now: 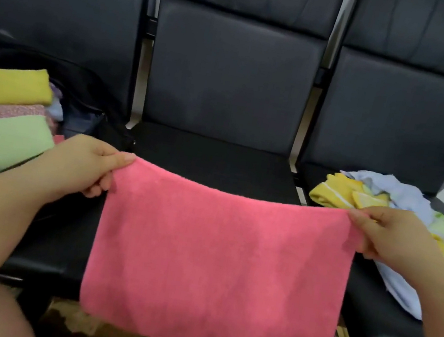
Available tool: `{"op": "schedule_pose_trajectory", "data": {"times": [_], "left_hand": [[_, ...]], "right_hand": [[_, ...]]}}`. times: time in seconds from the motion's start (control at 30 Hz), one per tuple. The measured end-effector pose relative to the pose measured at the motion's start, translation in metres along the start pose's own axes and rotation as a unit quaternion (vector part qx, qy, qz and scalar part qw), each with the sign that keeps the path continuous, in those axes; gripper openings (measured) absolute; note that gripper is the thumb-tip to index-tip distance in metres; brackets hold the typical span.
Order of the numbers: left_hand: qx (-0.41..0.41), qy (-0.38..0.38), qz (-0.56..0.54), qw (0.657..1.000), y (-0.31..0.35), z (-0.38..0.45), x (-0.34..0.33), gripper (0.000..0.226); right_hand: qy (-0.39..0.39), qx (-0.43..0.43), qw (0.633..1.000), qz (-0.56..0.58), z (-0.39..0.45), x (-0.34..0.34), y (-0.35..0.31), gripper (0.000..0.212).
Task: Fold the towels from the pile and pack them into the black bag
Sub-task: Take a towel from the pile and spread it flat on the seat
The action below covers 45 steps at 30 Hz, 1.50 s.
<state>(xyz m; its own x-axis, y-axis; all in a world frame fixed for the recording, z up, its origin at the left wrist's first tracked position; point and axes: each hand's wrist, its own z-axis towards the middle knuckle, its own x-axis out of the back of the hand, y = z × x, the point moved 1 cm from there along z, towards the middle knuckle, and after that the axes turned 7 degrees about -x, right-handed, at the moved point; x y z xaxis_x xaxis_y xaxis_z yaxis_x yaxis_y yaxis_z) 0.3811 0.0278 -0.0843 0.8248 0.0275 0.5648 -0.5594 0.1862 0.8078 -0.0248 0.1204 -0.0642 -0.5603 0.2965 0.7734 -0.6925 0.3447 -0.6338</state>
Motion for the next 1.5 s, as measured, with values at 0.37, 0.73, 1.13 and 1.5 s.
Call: {"op": "schedule_pose_trajectory", "data": {"times": [0.37, 0.73, 1.13, 1.5], "left_hand": [[-0.071, -0.143, 0.111, 0.981, -0.025, 0.045, -0.078, 0.087], [0.057, -0.413, 0.430, 0.801, -0.015, 0.019, -0.109, 0.114], [0.135, -0.130, 0.296, 0.937, -0.045, 0.039, -0.047, 0.052], [0.212, -0.241, 0.252, 0.913, -0.036, -0.016, -0.045, 0.037]], "right_hand": [[-0.013, 0.115, 0.993, -0.026, 0.046, -0.078, -0.023, 0.077], [-0.315, -0.021, 0.887, -0.337, 0.039, -0.120, -0.019, 0.106], [-0.110, -0.045, 0.985, -0.124, 0.050, -0.082, 0.007, 0.070], [-0.240, -0.191, 0.918, -0.251, -0.003, -0.065, 0.009, 0.036]]}}
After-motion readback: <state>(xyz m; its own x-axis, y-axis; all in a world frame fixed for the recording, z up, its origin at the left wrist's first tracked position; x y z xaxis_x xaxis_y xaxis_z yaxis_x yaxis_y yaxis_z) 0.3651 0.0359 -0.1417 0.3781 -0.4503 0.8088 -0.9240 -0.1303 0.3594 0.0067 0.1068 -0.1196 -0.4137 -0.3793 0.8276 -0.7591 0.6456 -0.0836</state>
